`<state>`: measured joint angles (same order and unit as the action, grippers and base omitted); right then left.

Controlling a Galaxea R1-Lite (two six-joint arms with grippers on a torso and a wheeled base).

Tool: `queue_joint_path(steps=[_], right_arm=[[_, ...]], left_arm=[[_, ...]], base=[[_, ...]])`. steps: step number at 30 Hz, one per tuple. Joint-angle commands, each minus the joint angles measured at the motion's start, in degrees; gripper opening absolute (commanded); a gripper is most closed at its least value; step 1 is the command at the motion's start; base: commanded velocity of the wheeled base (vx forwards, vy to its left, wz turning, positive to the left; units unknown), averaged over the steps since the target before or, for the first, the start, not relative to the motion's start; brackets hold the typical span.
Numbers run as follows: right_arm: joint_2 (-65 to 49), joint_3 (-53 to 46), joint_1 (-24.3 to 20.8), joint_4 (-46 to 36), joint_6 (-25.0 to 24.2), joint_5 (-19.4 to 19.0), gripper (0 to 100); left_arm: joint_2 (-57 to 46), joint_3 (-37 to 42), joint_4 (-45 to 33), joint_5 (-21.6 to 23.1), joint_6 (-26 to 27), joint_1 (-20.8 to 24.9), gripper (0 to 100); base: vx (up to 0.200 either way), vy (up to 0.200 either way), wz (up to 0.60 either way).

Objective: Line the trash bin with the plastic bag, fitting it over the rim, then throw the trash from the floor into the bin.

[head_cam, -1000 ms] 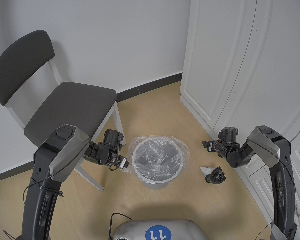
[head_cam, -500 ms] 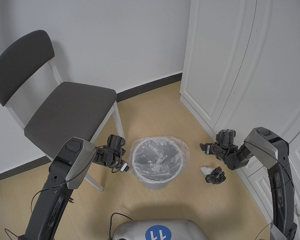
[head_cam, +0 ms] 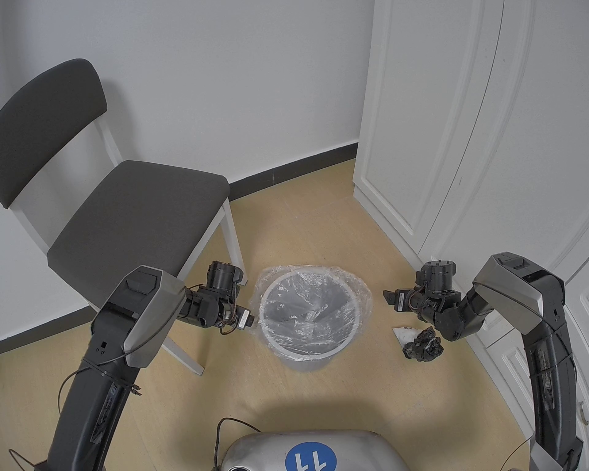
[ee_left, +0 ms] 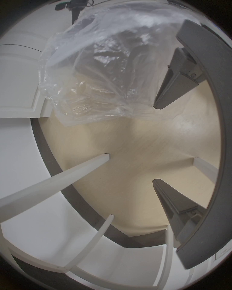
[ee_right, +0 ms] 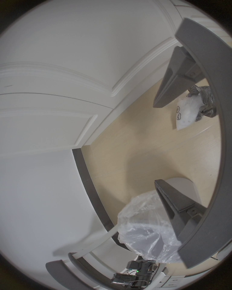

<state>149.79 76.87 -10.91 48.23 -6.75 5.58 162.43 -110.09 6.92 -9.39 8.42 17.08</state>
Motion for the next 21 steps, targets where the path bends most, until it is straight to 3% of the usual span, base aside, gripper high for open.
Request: queue_joint_path(steps=[1, 3, 7, 21], right_arm=[[-2.48, -3.4, -2.27, 0.2, -0.1, -0.84, 100], [-3.54, -4.63, -2.98, 0.11, -0.89, -1.1, 100], [-2.83, -4.89, -3.59, -0.15, -1.24, -2.95, 100], [-0.55, -3.22, -5.17, -0.94, -2.3, -4.09, 100]], left_arm=[[-13.36, 17.98, 2.48, 0.51, -2.01, 0.67, 100], [-16.88, 27.12, 9.69, 0.86, -1.92, 1.03, 100], [-18.81, 36.44, 19.71, 0.77, -1.22, 1.03, 100], [-24.53, 52.52, 36.85, 0.86, -1.22, 1.03, 100]], base=[[0.0, 0.0, 0.0], [0.0, 0.0, 0.0], [0.0, 0.0, 0.0], [0.0, 0.0, 0.0]])
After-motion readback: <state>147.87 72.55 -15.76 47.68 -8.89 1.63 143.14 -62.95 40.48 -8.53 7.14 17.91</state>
